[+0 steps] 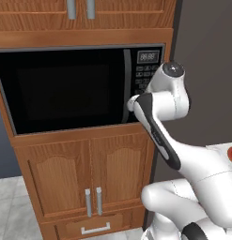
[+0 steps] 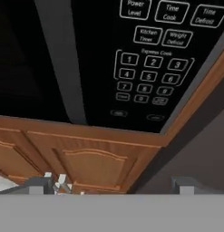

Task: Pick the sweet potato from the counter and place it in the microwave. Then turn on the microwave.

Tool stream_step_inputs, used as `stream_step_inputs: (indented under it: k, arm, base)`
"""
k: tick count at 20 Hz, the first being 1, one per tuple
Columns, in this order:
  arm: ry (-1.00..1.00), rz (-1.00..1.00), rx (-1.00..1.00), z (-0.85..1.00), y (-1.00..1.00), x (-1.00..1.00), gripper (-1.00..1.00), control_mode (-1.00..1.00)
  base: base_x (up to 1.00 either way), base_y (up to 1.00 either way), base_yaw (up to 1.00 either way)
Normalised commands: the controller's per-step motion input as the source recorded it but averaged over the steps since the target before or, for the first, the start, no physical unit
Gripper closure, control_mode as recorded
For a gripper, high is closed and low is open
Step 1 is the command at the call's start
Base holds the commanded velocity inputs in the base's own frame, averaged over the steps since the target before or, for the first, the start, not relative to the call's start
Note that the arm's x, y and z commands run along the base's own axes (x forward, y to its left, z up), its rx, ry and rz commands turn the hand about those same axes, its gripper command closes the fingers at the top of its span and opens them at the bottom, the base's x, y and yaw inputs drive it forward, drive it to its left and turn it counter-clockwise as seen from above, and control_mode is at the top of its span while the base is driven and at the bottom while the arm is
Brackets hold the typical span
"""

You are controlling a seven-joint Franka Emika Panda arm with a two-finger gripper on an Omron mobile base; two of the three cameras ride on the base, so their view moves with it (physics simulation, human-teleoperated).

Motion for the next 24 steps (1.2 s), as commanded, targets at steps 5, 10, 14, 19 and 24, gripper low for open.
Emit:
stream_step_inputs:
  k: [5, 10, 14, 19, 24]
  arm:
    - [-0.12, 0.00, 0.00, 0.00, 0.34, 0.30, -1.00, -1.00]
    - [-0.04, 0.00, 0.00, 0.00, 0.29, 0.47, -1.00, -1.00]
    - [-0.03, 0.00, 0.00, 0.00, 0.21, 0.40, -1.00, -1.00]
    - [-0.04, 0.00, 0.00, 0.00, 0.09, 0.30, -1.00, -1.00]
    - [-0.10, 0.00, 0.00, 0.00, 0.01, 0.20, -1.00, -1.00]
  base:
    - [0.00, 0.00, 0.00]
    - [0.00, 0.00, 0.00]
    - [0.00, 0.00, 0.00]
    - [0.00, 0.00, 0.00]
    - [0.00, 0.00, 0.00]
